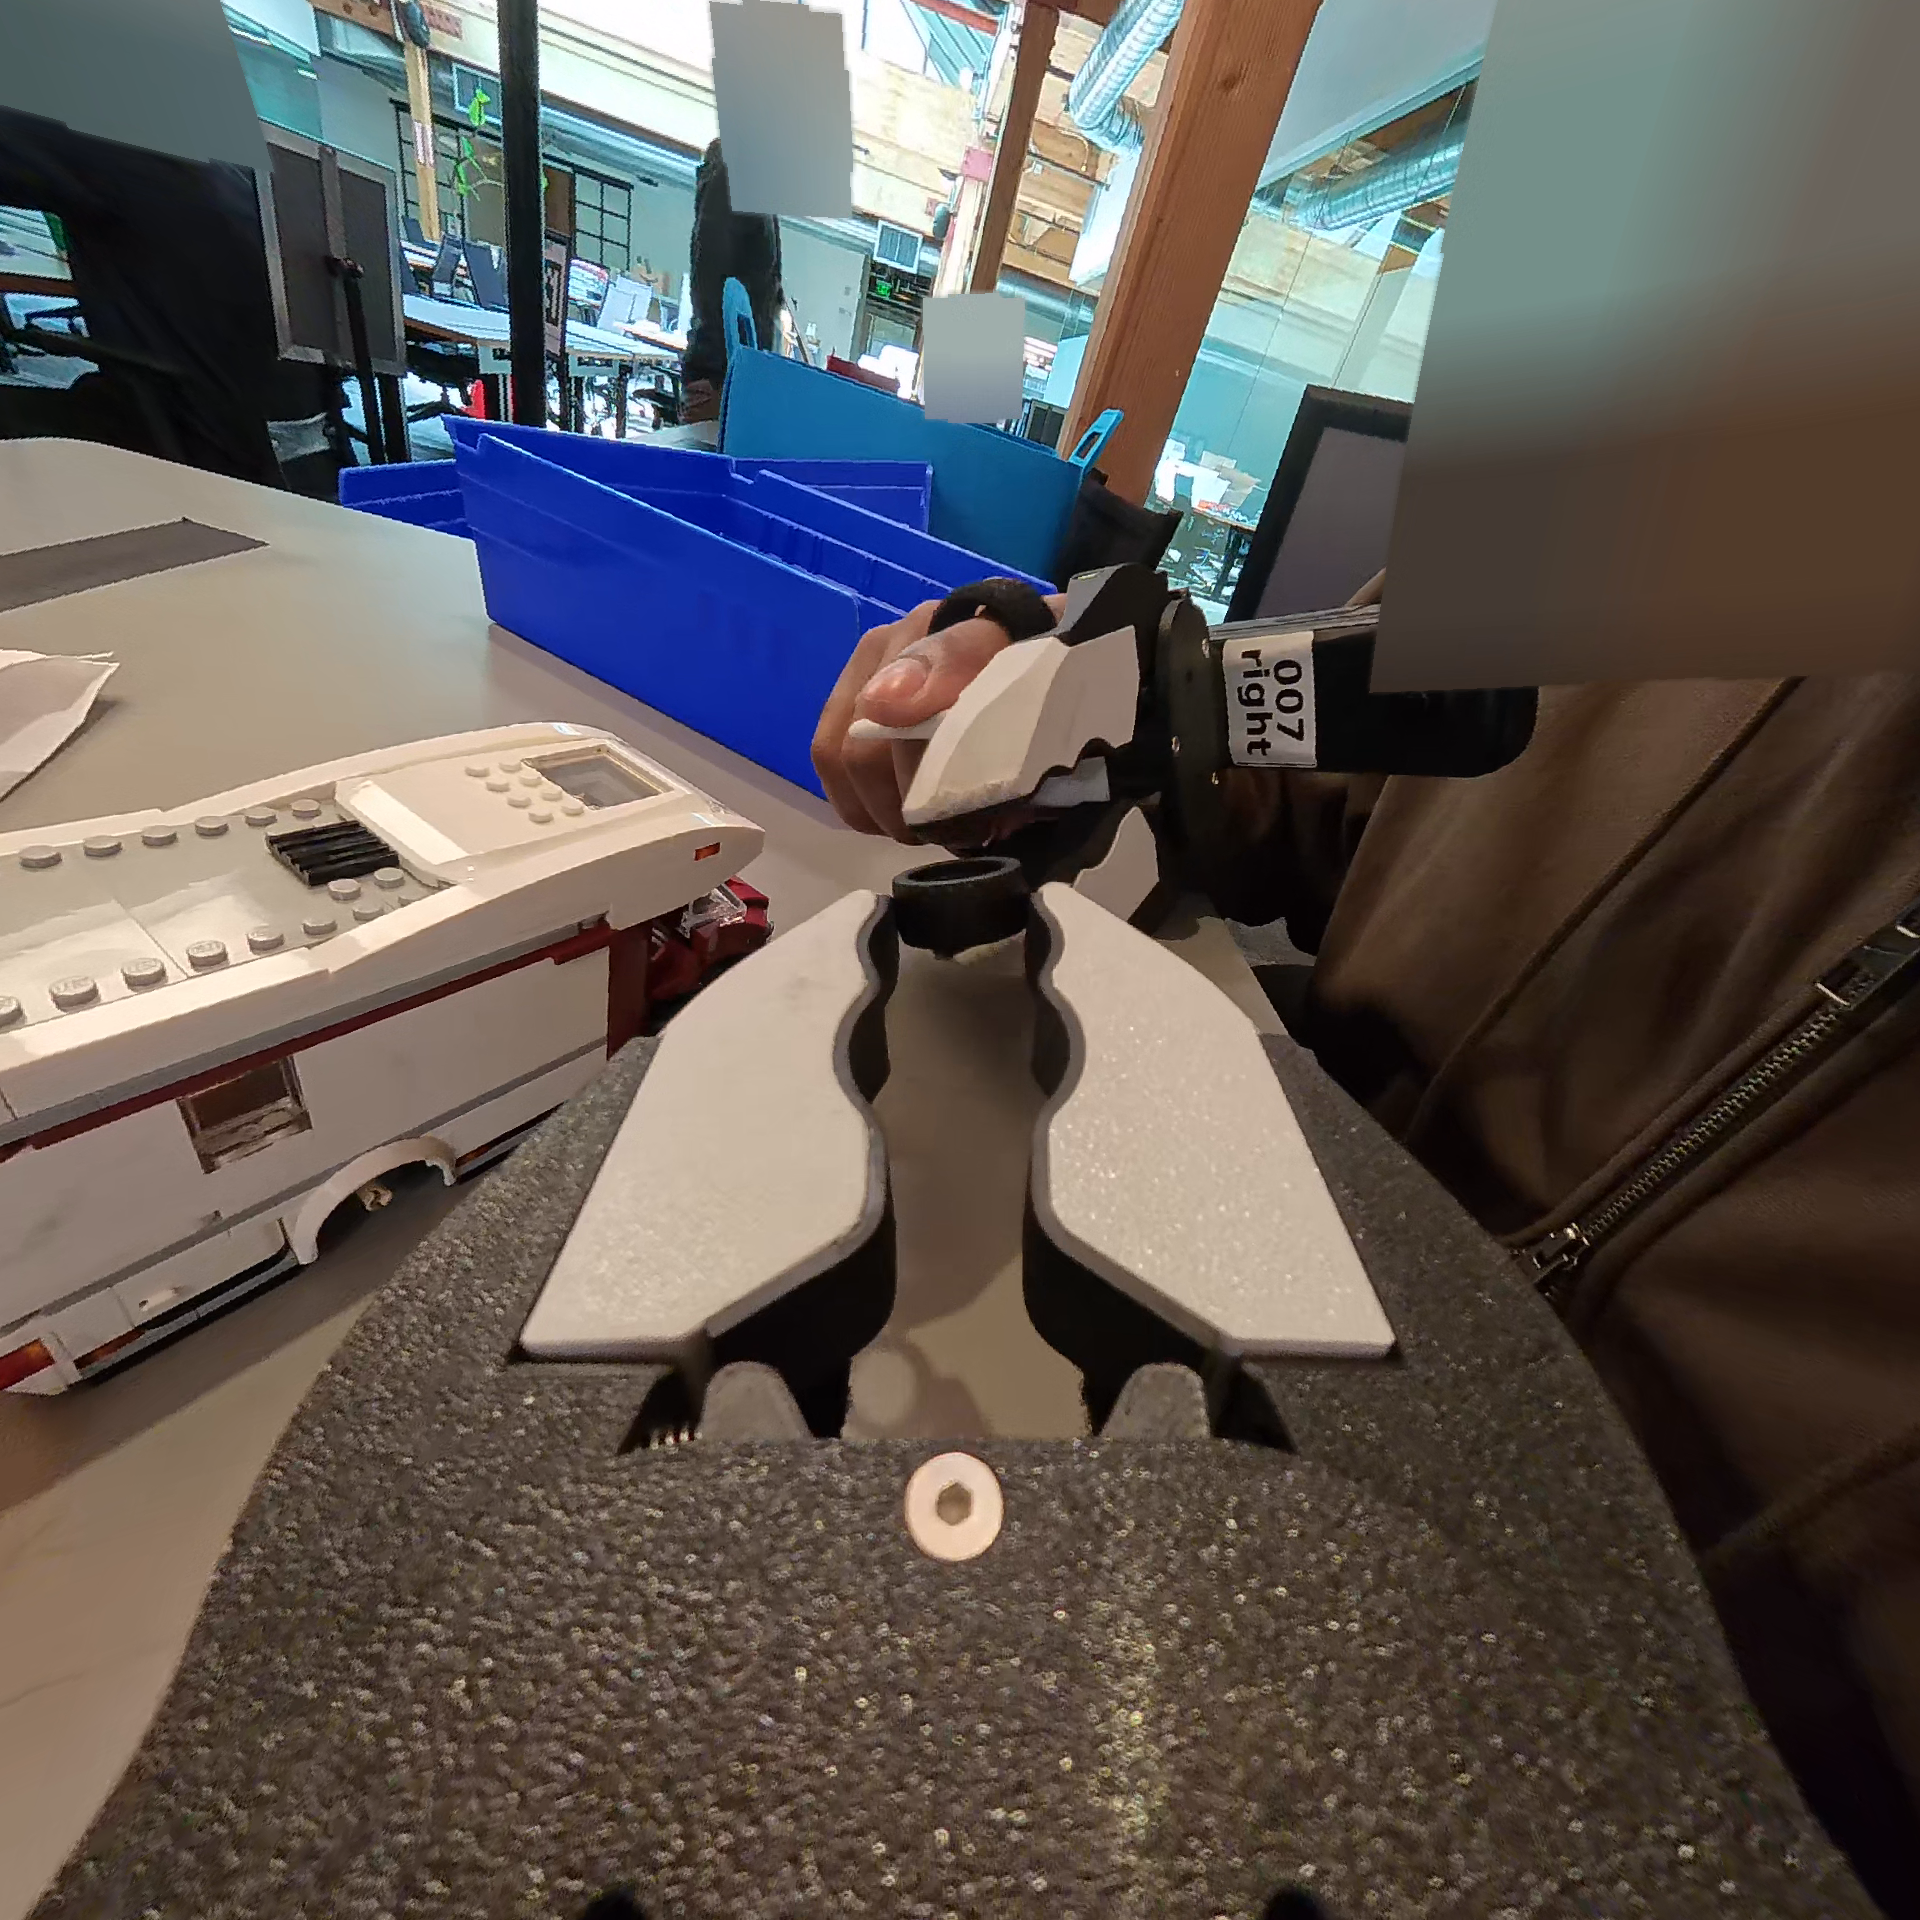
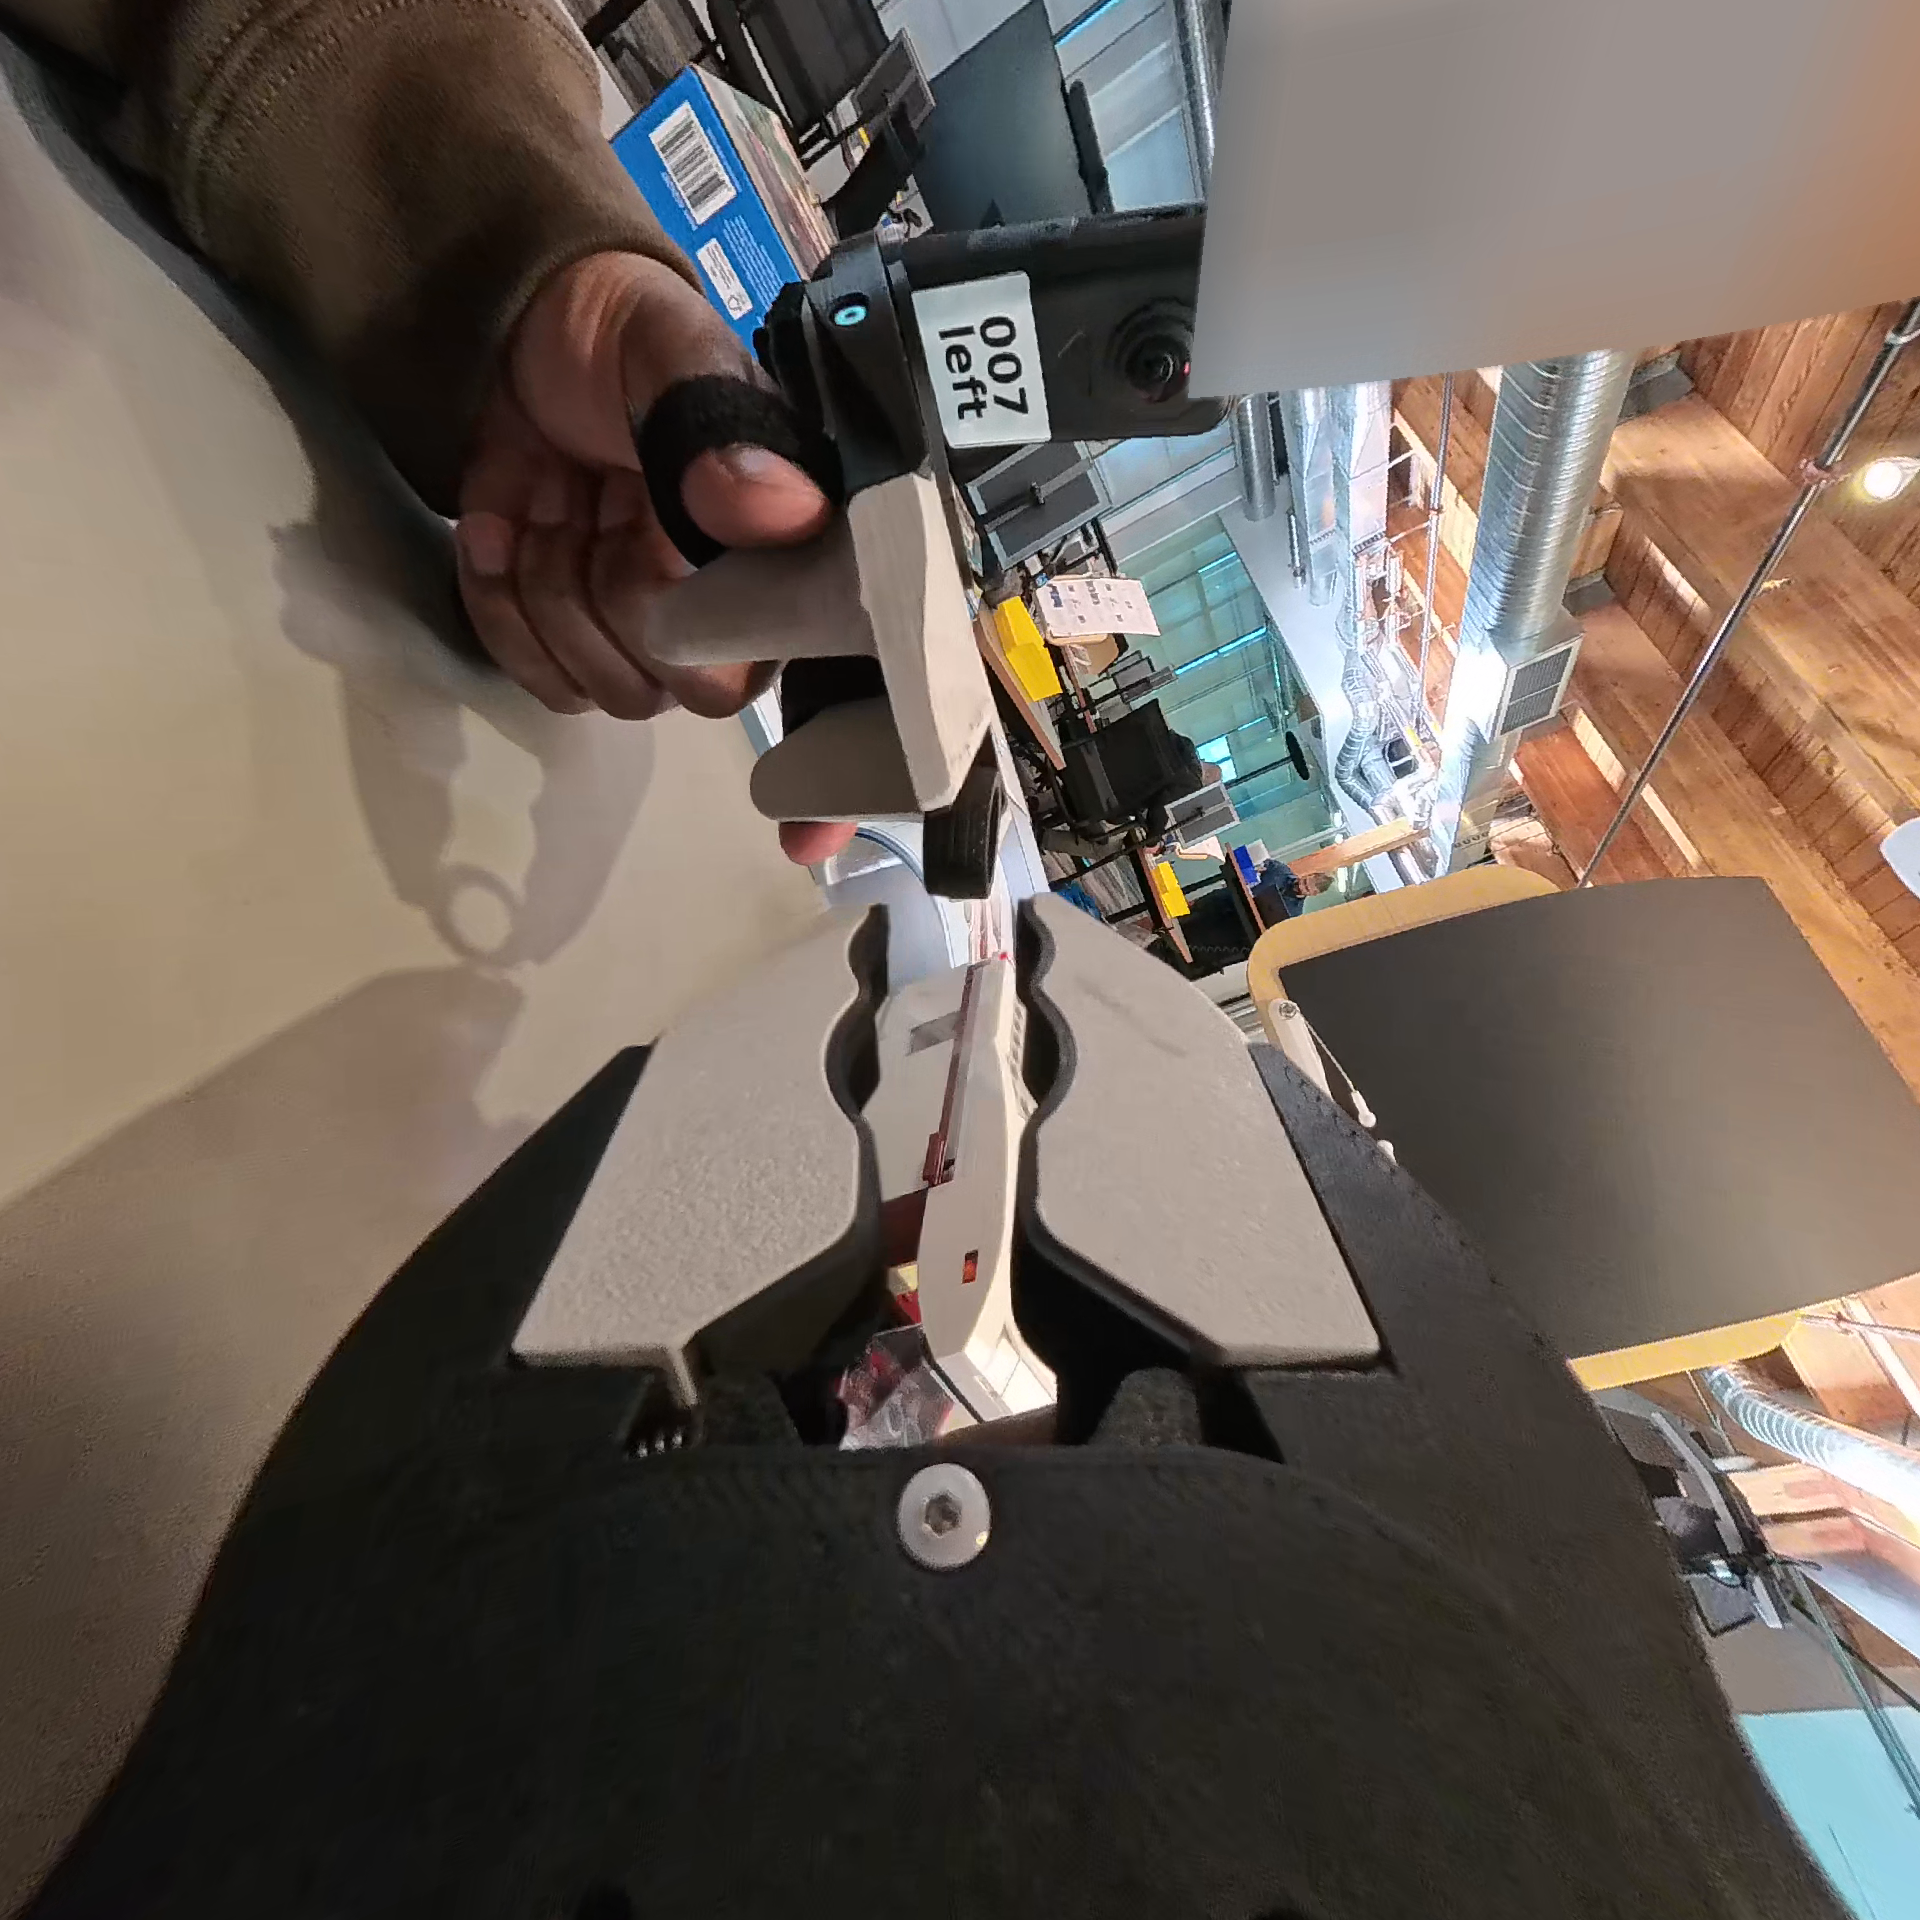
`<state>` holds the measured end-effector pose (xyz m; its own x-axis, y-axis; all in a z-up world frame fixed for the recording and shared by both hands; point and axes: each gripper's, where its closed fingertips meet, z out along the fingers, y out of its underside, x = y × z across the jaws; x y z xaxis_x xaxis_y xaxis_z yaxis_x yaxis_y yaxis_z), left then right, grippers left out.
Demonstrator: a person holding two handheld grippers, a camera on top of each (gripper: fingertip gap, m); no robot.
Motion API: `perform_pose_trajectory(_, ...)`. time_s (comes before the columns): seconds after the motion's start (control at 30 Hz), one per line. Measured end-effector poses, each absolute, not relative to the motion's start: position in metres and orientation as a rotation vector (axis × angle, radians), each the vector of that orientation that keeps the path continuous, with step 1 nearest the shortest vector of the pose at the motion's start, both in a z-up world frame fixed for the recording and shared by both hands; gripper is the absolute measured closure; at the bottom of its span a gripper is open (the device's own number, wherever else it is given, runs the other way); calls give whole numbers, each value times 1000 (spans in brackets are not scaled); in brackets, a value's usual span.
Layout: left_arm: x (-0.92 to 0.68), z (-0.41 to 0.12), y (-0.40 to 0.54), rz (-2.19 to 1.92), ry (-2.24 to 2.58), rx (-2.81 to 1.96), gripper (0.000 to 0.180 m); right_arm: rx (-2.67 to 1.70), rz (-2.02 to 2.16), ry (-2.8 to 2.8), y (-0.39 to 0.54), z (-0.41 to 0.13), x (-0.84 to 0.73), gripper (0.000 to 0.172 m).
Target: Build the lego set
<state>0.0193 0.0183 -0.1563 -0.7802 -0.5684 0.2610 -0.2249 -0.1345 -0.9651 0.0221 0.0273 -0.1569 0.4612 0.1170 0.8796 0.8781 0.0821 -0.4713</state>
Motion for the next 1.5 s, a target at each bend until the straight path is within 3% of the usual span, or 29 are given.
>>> perform_pose_trajectory(0.23,17,-161,13,-2000,1923,-885,156,-1360,-733,-981,26,-158,16,160)
perform_pose_trajectory(1.03,17,-163,11,-1993,1943,-897,156,-1267,-954,-1100,25,-159,18,161)
perform_pose_trajectory(1.3,19,-162,15,-1869,1917,-806,156,-1340,-791,-1034,22,-157,18,158)
perform_pose_trajectory(1.5,21,-166,20,-1770,1925,-775,156,-1638,-594,-921,9,-164,44,158)
